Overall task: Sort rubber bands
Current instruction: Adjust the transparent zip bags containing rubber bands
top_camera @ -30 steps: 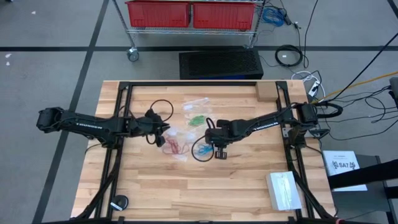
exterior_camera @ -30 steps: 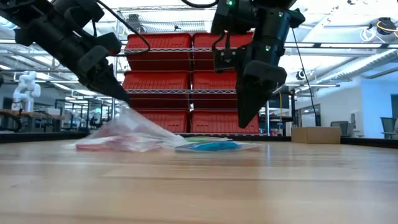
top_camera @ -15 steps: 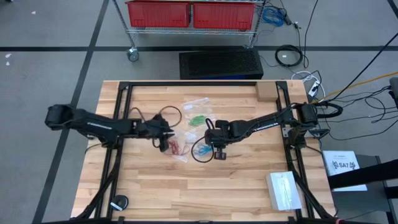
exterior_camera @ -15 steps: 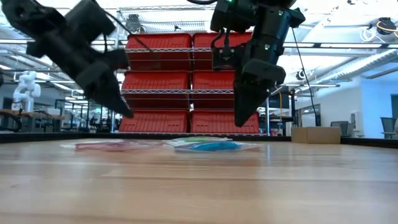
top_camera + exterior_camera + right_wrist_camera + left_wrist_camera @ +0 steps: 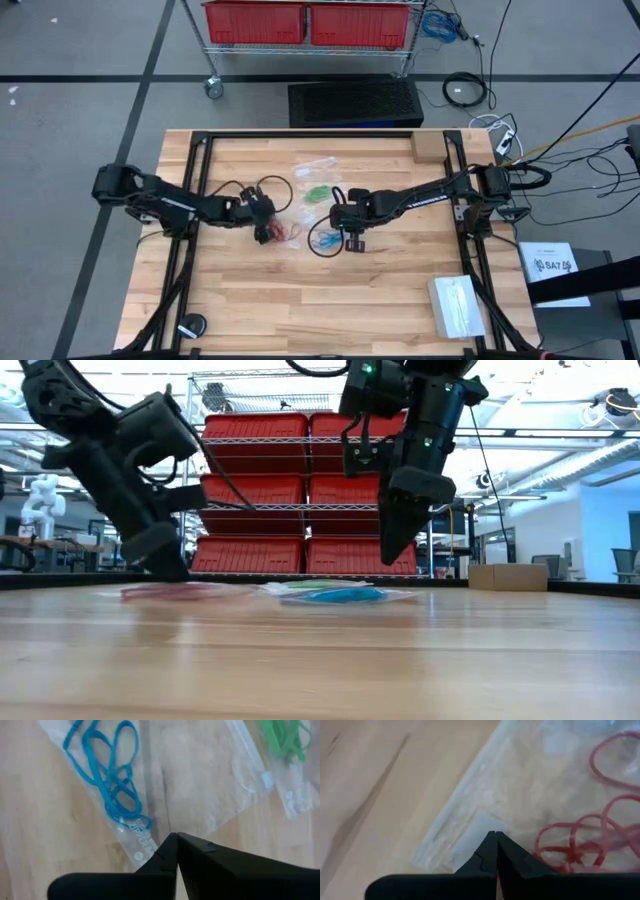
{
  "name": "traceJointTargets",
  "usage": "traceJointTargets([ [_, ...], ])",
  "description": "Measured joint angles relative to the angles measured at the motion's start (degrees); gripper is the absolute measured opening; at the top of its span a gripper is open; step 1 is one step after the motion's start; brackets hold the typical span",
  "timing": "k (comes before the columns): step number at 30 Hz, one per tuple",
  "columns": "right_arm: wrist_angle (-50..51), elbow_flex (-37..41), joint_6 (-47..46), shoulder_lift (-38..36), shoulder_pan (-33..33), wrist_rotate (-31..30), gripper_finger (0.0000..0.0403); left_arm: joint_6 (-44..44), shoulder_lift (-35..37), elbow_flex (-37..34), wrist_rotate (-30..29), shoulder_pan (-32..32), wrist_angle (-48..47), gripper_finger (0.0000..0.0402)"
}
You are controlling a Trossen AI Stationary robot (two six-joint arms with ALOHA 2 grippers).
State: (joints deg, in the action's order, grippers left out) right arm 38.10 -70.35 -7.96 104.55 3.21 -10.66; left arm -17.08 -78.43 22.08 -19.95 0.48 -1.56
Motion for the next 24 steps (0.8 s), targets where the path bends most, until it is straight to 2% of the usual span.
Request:
traceJointTargets([
  [6,0.64,0.01,-7.05,0.0,1.03,-0.09,0.0,-3.63,4.75,0.14,-4.26,-2.9,-8.58,0.0003],
  [12,-3.94,3.83,-14.9,0.01,4.11,0.07,0.0,-4.94,8.73,3.91,-6.08,-5.63,-17.05,0.0003],
  [15,-7.43,6.61,-18.66,0.03,5.64,0.07,0.0,-4.65,9.9,4.78,-4.83,-7.17,-11.89,0.0002],
  [19,-10.45,8.53,-22.98,0.09,7.23,0.15,0.0,-3.11,8.17,4.81,0.21,-8.26,-2.93,0.0002],
  [24,-13.67,8.72,-25.51,0.09,9.09,0.24,0.0,-1.79,3.65,4.81,2.03,-8.41,-1.14,0.0002],
])
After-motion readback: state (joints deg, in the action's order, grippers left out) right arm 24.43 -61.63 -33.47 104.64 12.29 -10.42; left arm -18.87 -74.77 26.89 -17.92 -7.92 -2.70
